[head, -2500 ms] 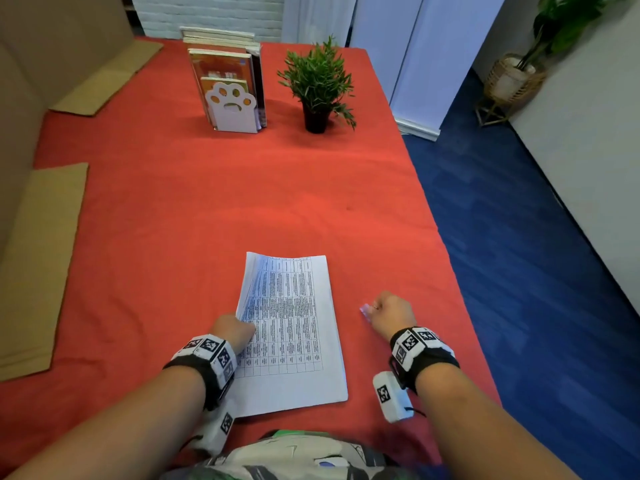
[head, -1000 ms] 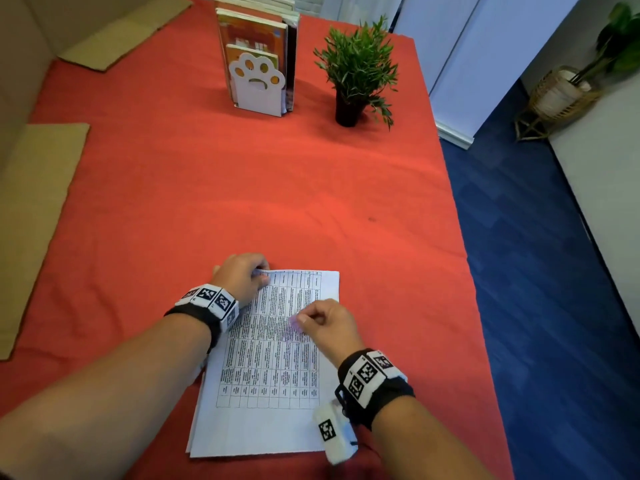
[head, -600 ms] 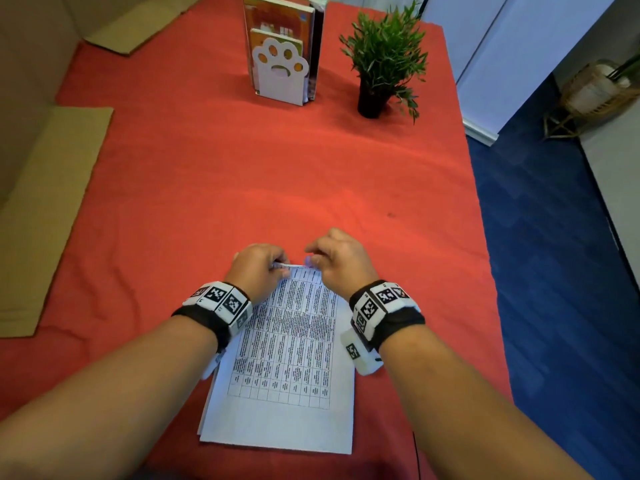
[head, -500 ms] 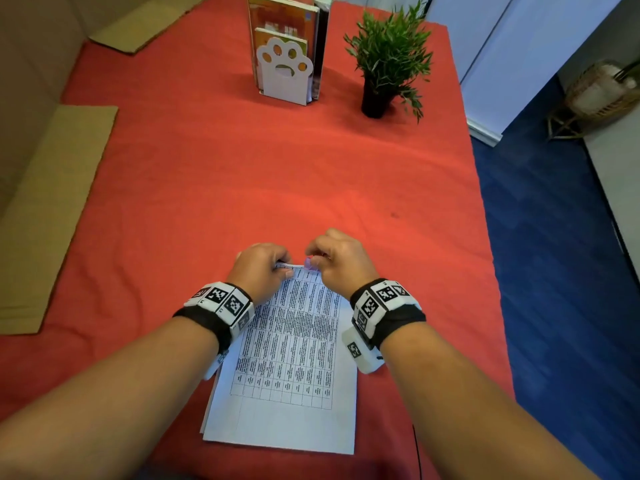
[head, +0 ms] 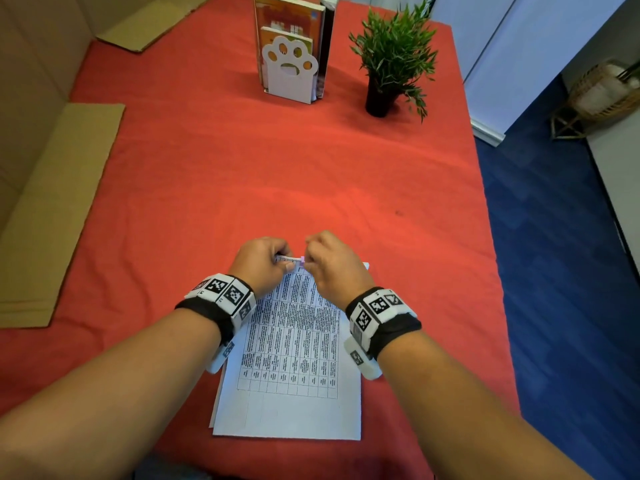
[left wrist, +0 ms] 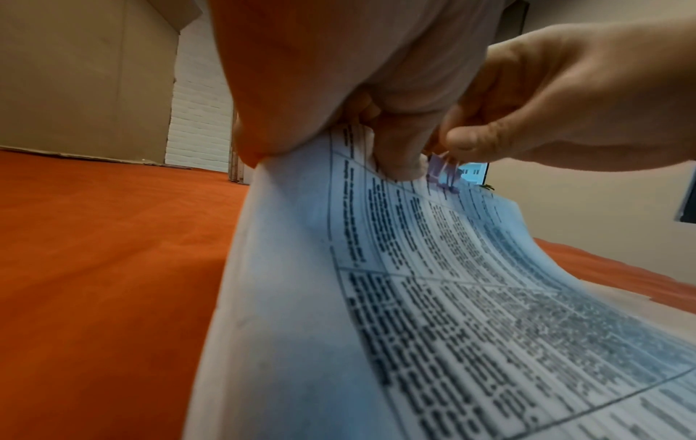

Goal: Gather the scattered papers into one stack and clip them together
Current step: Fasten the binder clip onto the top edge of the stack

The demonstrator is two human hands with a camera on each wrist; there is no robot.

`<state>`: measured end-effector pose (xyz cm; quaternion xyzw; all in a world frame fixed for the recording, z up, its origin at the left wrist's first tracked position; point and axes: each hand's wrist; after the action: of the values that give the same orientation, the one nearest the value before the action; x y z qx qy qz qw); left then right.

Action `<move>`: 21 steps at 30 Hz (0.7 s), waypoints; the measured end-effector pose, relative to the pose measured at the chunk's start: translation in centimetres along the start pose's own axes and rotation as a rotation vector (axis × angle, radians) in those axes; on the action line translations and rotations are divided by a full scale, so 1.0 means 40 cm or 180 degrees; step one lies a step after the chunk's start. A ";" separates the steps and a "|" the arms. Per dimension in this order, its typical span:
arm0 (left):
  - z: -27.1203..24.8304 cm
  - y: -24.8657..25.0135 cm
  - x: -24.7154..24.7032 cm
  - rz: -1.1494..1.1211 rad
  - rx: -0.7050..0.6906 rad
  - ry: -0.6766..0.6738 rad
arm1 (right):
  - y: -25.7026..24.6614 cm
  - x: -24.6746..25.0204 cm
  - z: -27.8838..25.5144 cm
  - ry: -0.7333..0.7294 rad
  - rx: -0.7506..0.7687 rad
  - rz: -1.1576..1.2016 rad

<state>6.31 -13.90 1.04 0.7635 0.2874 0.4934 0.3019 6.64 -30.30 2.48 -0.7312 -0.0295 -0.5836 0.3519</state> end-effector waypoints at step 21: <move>-0.068 0.037 0.088 -0.0445 -0.0330 0.0156 | -0.053 0.034 -0.104 0.0933 -0.1188 0.0219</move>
<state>5.21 -11.81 5.09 0.7126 0.3213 0.5039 0.3676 2.63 -31.49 4.97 -0.6917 0.1553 -0.6664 0.2309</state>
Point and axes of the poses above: each hand's wrist, its own z-axis towards the middle knuckle, its own x-axis out of the back of the hand, y = z × x, and after that the axes turned 11 degrees about -y, right-handed
